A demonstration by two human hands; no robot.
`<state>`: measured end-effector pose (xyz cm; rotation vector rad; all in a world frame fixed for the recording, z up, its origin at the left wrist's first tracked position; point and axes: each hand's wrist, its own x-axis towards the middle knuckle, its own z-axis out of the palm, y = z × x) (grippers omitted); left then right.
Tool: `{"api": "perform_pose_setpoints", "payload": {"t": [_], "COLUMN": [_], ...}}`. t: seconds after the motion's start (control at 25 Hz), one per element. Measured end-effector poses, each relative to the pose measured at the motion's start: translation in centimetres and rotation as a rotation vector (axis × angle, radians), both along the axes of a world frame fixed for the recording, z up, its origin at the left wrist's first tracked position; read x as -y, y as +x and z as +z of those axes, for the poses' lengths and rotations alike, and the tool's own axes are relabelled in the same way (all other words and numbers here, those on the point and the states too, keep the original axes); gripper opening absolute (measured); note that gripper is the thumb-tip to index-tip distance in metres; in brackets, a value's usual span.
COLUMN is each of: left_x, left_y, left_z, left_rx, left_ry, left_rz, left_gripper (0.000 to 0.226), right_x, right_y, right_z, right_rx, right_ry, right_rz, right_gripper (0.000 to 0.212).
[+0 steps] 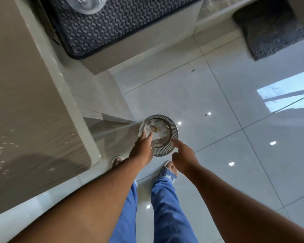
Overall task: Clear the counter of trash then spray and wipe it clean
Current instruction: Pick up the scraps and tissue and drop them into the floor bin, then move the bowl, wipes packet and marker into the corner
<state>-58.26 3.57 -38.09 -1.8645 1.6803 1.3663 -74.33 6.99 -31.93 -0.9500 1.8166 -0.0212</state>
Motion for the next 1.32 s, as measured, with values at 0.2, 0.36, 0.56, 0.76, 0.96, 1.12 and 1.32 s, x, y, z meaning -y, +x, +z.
{"api": "perform_pose_setpoints", "payload": {"t": [0.2, 0.36, 0.56, 0.76, 0.96, 1.12, 1.32], "left_x": [-4.1, -7.5, -9.5, -8.7, -7.0, -5.5, -6.4], "left_y": [1.8, 6.2, 14.7, 24.6, 36.1, 52.8, 56.3], "left_z": [14.8, 26.7, 35.1, 40.4, 43.2, 41.4, 40.4], "left_rx": [-0.058, -0.054, 0.071, 0.241, 0.299, 0.266, 0.277], "left_ry": [-0.159, -0.286, -0.560, -0.773, -0.881, -0.844, -0.812], "left_rz": [-0.081, -0.111, 0.095, 0.386, 0.493, 0.548, 0.569], "left_gripper": [0.054, 0.041, 0.029, 0.024, 0.025, 0.029, 0.033], "right_x": [0.7, -0.1, 1.1, 3.6, 5.0, 5.8, 6.1], "right_y": [0.8, 3.5, 11.0, 21.1, 31.0, 46.9, 49.9], "right_z": [12.2, 22.3, 29.7, 34.7, 35.7, 34.6, 34.4], "right_rx": [-0.059, -0.040, 0.096, 0.176, 0.139, 0.104, 0.070], "right_ry": [-0.130, -0.403, -0.667, -0.824, -0.849, -0.763, -0.707], "right_rz": [0.355, 0.677, 0.889, 1.032, 1.029, 0.976, 0.979], "right_gripper": [0.070, 0.060, 0.054, 0.049, 0.047, 0.045, 0.051]}}
